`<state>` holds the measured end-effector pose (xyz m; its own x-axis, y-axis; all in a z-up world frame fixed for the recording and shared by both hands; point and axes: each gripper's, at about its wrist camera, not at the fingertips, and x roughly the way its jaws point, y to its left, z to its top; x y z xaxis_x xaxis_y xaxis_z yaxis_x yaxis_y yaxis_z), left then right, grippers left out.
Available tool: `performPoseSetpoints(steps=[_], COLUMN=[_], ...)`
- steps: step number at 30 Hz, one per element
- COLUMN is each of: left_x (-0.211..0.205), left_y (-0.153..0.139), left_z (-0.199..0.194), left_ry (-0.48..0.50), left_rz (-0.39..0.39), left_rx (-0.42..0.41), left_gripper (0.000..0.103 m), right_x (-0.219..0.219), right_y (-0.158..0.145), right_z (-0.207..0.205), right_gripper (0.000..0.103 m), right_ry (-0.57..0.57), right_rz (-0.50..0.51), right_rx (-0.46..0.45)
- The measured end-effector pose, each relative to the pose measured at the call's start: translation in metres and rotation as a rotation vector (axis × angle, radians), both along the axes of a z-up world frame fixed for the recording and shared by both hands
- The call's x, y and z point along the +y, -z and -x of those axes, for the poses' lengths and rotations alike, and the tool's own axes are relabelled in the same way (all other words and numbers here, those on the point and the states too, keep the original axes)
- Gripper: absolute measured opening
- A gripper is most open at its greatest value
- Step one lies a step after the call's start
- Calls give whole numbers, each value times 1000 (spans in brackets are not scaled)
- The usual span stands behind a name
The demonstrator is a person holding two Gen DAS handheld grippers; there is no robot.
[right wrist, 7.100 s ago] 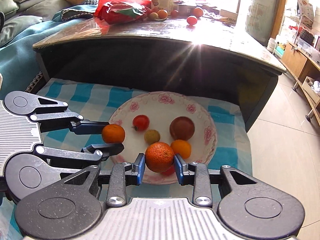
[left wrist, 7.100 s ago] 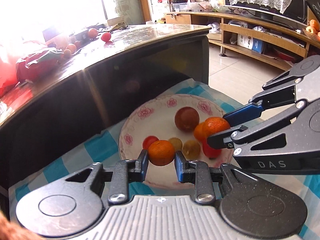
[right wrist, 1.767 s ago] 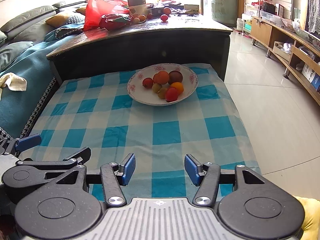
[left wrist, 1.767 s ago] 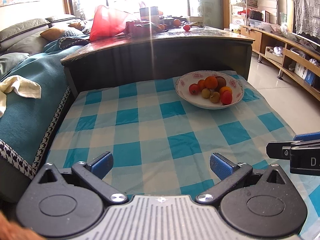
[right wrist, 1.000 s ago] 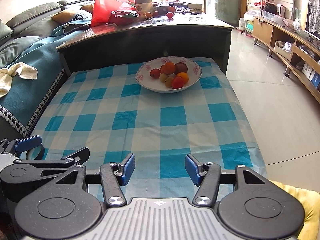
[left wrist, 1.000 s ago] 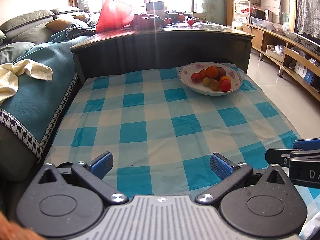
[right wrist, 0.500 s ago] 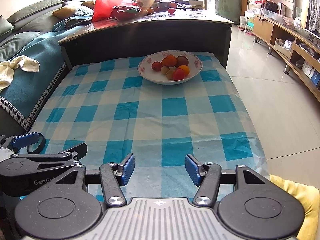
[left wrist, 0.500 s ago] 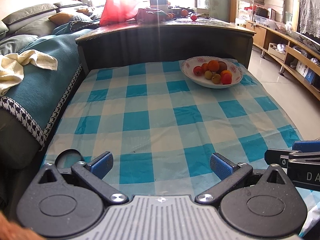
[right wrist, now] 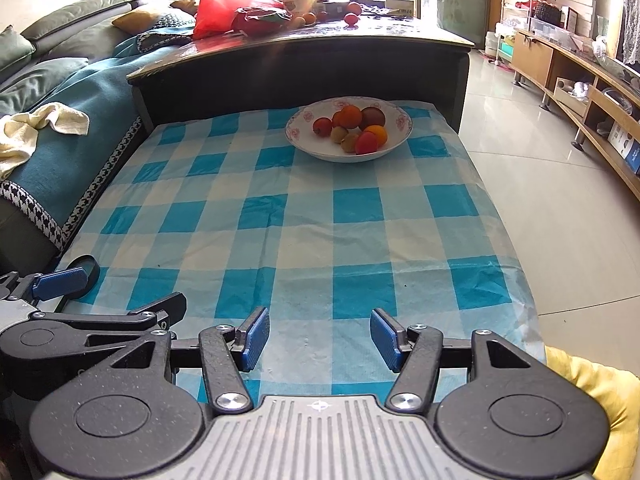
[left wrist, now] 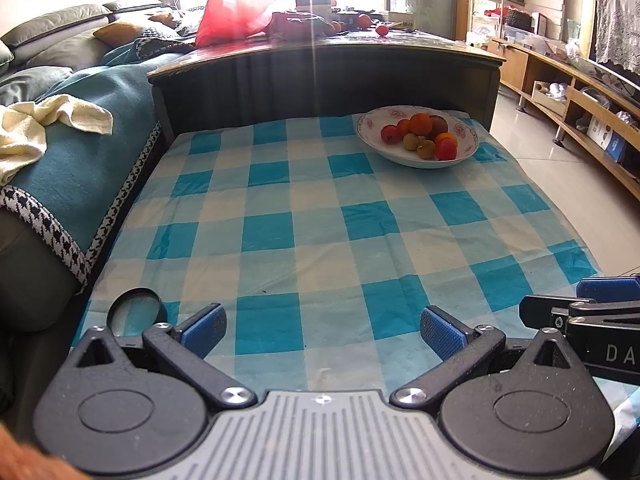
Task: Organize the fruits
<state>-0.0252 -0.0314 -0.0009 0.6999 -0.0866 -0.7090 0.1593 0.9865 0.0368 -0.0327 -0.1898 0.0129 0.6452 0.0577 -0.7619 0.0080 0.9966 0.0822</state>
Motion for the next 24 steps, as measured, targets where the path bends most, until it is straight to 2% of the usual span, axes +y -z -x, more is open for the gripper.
performPoseSetpoints(steps=[17, 24], left_x=[3, 2], left_y=[0, -1], left_z=[1, 2], left_ry=[-4, 0], left_rz=[5, -16], left_rx=[-22, -34], left_gripper=[103, 103], right_x=[1, 0], right_y=[2, 4], right_z=[1, 1], right_gripper=[52, 55], right_ry=[-7, -1], right_rz=[-3, -4], right_rx=[9, 8])
